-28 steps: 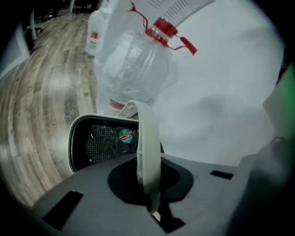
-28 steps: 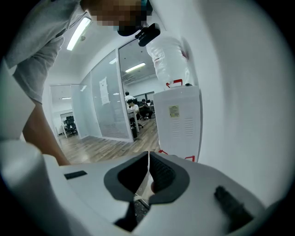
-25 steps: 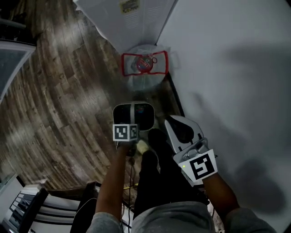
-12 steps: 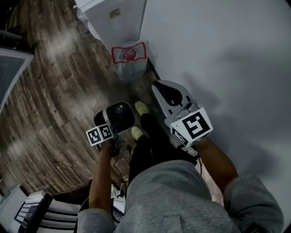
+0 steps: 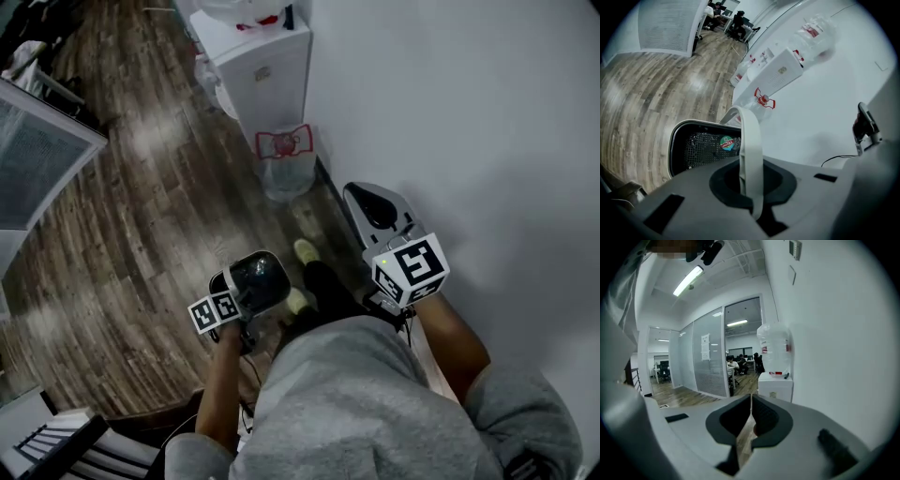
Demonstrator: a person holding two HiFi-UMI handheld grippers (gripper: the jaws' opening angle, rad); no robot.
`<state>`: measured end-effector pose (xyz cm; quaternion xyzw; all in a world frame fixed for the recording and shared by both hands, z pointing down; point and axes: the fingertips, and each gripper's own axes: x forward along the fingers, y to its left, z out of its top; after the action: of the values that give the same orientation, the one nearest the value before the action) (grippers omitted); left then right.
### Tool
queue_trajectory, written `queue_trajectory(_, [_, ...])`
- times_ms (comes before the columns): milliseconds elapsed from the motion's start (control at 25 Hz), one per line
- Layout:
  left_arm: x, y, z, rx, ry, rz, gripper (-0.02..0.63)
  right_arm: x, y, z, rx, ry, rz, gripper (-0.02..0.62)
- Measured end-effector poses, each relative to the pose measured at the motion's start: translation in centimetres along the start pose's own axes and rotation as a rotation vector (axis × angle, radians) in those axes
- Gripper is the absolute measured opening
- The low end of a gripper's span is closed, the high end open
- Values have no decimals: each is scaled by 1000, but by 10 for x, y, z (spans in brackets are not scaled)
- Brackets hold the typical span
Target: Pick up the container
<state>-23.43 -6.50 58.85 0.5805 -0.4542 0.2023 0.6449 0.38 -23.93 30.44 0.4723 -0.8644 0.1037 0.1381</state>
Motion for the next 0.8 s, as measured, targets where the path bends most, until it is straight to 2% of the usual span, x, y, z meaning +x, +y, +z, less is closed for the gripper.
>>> queue_trajectory(280, [-34, 10, -30, -78, -72, -25, 17, -47, 18, 17, 39, -35, -39, 28])
queue_trajectory(800, [-57, 62, -89, -130, -103, -13, 18, -96, 69, 9, -16, -59, -58, 28])
